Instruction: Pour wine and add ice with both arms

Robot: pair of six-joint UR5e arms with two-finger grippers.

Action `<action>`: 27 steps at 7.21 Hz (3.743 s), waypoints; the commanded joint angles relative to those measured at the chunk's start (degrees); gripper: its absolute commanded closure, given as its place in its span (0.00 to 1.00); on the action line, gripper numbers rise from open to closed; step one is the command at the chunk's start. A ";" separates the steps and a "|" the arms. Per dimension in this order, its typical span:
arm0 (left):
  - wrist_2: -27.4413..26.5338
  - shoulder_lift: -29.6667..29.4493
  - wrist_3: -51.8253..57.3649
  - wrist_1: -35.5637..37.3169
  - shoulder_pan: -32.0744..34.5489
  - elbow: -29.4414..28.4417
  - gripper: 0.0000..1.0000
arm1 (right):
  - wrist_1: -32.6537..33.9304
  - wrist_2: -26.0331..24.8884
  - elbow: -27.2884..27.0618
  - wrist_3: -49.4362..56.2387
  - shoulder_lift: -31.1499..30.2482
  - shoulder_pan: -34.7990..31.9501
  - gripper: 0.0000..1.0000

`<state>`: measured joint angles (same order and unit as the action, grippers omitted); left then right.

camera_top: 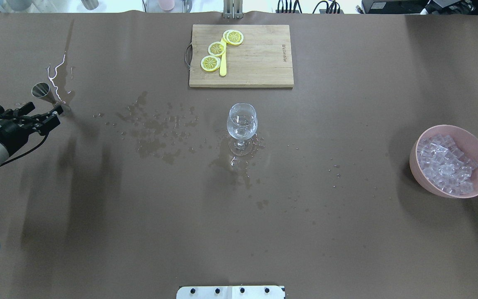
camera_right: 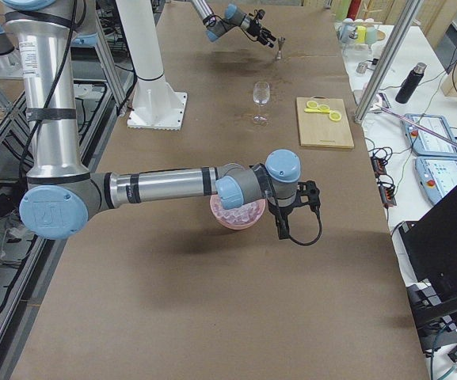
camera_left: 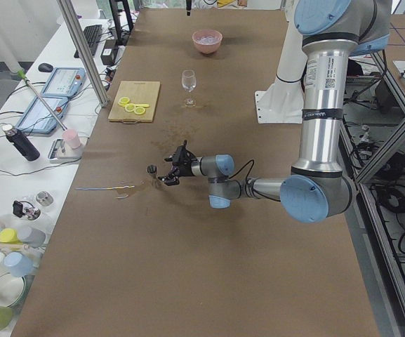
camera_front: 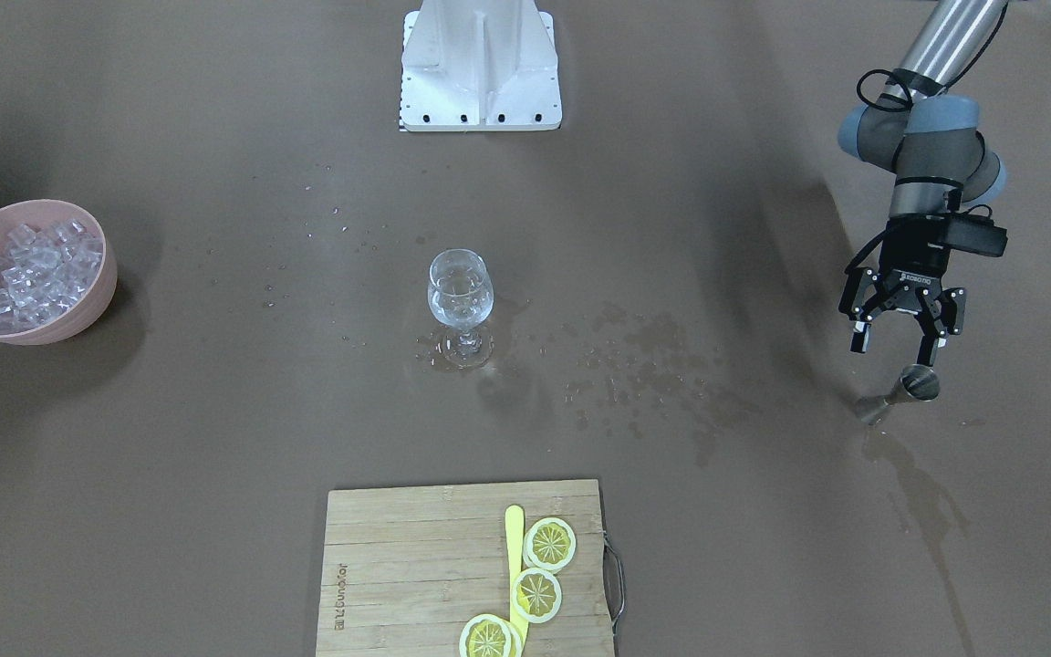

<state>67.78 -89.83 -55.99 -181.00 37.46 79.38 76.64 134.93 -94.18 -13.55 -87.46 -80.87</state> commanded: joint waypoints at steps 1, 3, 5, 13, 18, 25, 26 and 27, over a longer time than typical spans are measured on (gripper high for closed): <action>9.77 4.48 0.53 3.52 3.46 4.89 0.02 | 0.00 0.16 -0.30 -0.07 0.01 0.01 0.00; 25.13 9.04 0.71 4.16 12.14 7.72 0.02 | 0.00 0.25 -0.39 -0.07 0.01 0.01 0.00; 39.65 10.11 8.39 3.63 21.21 5.54 0.02 | -0.09 0.07 -0.83 0.10 0.09 0.18 0.00; 66.74 1.70 15.12 37.40 37.07 2.27 0.02 | -1.49 -5.33 -18.49 -20.20 -10.50 20.21 0.00; 73.46 -1.13 15.12 44.94 38.47 2.36 0.02 | -1.50 -4.85 -14.46 -20.29 -8.89 24.18 0.16; 73.55 -1.22 15.04 45.03 39.62 2.71 0.02 | -1.49 -2.76 -12.44 -20.37 -9.48 24.09 0.92; 73.55 -1.22 15.04 45.03 39.62 2.63 0.02 | -1.49 -2.48 -12.78 -20.37 -9.49 24.00 1.00; 73.81 -1.14 15.12 44.94 39.70 2.62 0.02 | -1.58 -1.26 -13.48 -20.37 -9.14 23.83 1.00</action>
<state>141.39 -91.04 -40.93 -135.98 77.10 82.03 75.13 132.42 -107.03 -33.92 -96.83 -56.88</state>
